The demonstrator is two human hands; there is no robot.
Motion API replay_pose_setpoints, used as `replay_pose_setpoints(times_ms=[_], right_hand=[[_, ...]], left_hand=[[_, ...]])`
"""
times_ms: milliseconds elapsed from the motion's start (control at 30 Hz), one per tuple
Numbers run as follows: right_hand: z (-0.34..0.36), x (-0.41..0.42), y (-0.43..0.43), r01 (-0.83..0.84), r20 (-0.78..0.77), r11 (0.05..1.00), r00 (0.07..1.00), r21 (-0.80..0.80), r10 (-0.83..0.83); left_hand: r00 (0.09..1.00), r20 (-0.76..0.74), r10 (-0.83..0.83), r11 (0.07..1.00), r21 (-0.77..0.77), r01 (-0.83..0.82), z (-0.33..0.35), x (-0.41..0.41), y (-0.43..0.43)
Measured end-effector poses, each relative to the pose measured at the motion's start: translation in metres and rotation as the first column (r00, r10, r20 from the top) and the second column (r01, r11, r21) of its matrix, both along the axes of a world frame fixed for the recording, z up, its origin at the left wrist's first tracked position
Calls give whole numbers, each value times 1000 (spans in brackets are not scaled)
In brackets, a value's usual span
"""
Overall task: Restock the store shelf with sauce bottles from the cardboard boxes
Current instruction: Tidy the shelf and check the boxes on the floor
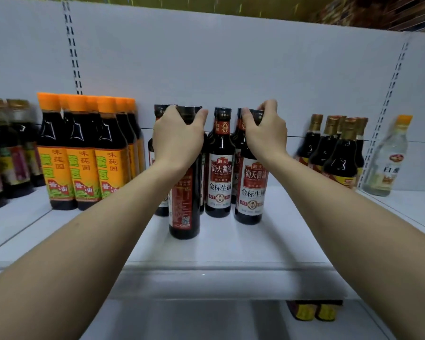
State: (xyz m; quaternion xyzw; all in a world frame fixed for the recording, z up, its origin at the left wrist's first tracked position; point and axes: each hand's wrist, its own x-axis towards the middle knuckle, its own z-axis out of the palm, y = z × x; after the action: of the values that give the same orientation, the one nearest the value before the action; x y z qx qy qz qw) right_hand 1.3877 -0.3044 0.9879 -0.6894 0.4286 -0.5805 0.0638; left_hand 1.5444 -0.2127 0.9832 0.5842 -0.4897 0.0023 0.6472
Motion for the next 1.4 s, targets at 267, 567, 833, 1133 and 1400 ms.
replay_pose_setpoints(times_ms=[267,567,833,1133,1400], right_hand=[[-3,16,-14,87,16,996,996,8,-87],[-5,19,-21,75,40,997,996,1,-75],[-3,19,-11,118,-31,993,993,17,-118],[-14,49,47,-12,-154,889,986,-458,-66],[-101,86,94,-257,-320,912,877,319,359]], left_hand=[[987,114,116,992,40,-121,0,4,6],[907,300,294,945,53,-324,-3,23,28],[955,290,58,996,45,-75,-13,51,41],[970,191,-148,986,97,132,-12,76,41],[959,283,-30,992,129,-7,-10,76,31]])
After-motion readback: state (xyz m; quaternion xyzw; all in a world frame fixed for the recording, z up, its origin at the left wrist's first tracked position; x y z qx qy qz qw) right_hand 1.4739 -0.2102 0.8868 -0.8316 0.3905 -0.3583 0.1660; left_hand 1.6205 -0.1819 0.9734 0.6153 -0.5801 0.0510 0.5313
